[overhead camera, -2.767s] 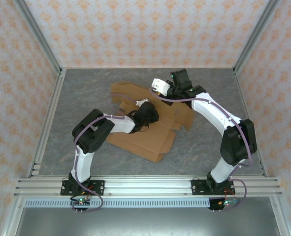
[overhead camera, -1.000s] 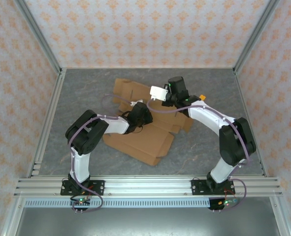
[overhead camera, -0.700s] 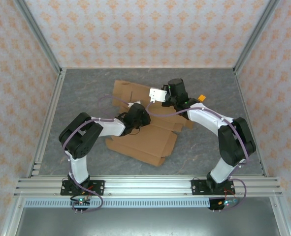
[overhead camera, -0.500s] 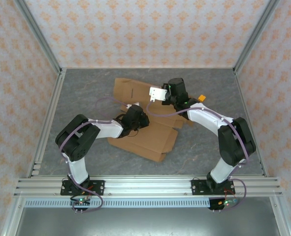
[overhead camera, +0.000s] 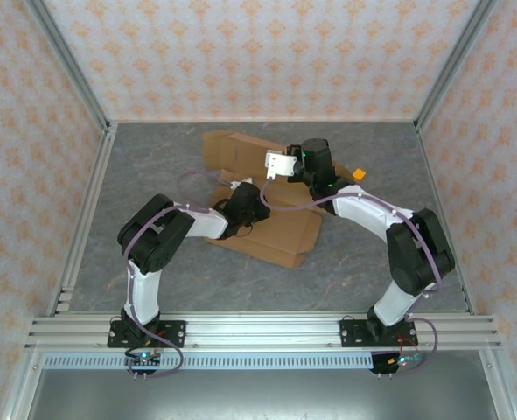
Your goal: Fold the paper box
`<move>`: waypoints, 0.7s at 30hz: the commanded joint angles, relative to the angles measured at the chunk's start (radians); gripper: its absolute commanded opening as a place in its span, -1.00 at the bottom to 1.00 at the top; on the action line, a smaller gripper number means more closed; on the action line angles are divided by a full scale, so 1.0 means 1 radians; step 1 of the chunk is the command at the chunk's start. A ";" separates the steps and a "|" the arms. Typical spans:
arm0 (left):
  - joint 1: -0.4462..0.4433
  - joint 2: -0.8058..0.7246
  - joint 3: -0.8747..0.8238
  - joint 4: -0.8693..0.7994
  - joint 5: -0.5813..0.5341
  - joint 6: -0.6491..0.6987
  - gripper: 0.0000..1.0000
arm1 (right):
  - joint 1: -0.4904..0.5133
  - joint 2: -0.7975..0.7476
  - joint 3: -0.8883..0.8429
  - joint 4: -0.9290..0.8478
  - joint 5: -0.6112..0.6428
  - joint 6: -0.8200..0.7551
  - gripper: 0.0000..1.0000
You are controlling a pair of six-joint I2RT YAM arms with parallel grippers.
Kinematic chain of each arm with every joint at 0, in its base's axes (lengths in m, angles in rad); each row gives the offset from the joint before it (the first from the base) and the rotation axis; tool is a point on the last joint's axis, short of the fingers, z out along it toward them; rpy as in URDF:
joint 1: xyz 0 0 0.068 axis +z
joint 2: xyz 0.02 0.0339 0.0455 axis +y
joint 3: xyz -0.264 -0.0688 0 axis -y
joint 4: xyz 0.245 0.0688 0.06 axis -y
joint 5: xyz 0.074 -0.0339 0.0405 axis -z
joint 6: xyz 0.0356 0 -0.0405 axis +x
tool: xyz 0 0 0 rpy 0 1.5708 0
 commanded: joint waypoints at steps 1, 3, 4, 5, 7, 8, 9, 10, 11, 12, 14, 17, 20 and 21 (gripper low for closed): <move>0.001 0.059 0.010 -0.024 -0.015 -0.017 -0.93 | 0.007 0.011 -0.023 0.068 0.029 -0.056 -1.00; 0.000 0.059 0.007 -0.020 -0.017 -0.018 -0.93 | 0.007 0.018 -0.036 0.093 0.032 -0.082 -1.00; 0.000 0.056 0.006 -0.019 -0.017 -0.017 -0.93 | 0.007 0.021 -0.041 0.105 0.033 -0.090 -1.00; 0.000 0.054 0.005 -0.022 -0.016 -0.014 -0.93 | 0.007 0.024 -0.042 0.108 0.033 -0.091 -1.00; 0.001 0.037 0.004 -0.033 -0.013 -0.004 -0.90 | 0.007 0.023 -0.046 0.111 0.029 -0.097 -1.00; 0.002 0.028 0.003 -0.041 -0.016 0.004 -0.88 | 0.007 0.023 -0.048 0.112 0.028 -0.100 -1.00; 0.002 0.013 0.002 -0.050 -0.021 0.014 -0.85 | 0.007 0.024 -0.049 0.117 0.026 -0.104 -1.00; 0.003 0.000 0.001 -0.059 -0.025 0.025 -0.82 | 0.007 0.023 -0.049 0.118 0.026 -0.106 -1.00; 0.006 -0.014 -0.001 -0.069 -0.029 0.034 -0.78 | 0.007 0.021 -0.051 0.123 0.023 -0.105 -1.00; 0.009 -0.026 -0.004 -0.074 -0.032 0.042 -0.76 | 0.007 0.019 -0.053 0.127 0.020 -0.107 -1.00; 0.018 -0.056 -0.015 -0.080 -0.033 0.057 -0.69 | 0.007 0.017 -0.055 0.134 0.019 -0.110 -1.00; 0.043 -0.134 -0.048 -0.093 -0.028 0.090 -0.56 | 0.005 0.008 -0.061 0.149 0.013 -0.117 -1.00; 0.076 -0.223 -0.088 -0.122 -0.029 0.158 -0.43 | 0.002 0.003 -0.063 0.154 -0.002 -0.122 -1.00; 0.092 -0.261 -0.103 -0.138 -0.035 0.189 -0.40 | 0.000 0.003 -0.062 0.156 -0.008 -0.122 -1.00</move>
